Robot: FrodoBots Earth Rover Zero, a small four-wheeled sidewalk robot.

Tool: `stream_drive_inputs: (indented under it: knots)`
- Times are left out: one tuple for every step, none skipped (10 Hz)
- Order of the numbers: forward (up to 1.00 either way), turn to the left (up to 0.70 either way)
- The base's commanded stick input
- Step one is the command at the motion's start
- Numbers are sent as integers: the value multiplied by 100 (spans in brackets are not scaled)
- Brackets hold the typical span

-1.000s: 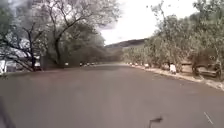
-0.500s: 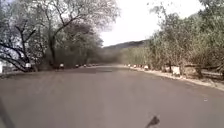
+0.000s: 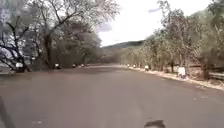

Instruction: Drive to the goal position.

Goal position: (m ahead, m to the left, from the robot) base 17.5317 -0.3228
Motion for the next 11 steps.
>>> stream_drive_inputs:
  knots:
    - [100,0]
    - [100,0]
    - [100,0]
    - [100,0]
    - [100,0]
    - [100,0]
    - [100,0]
    - [100,0]
    - [100,0]
    - [100,0]
    - [100,0]
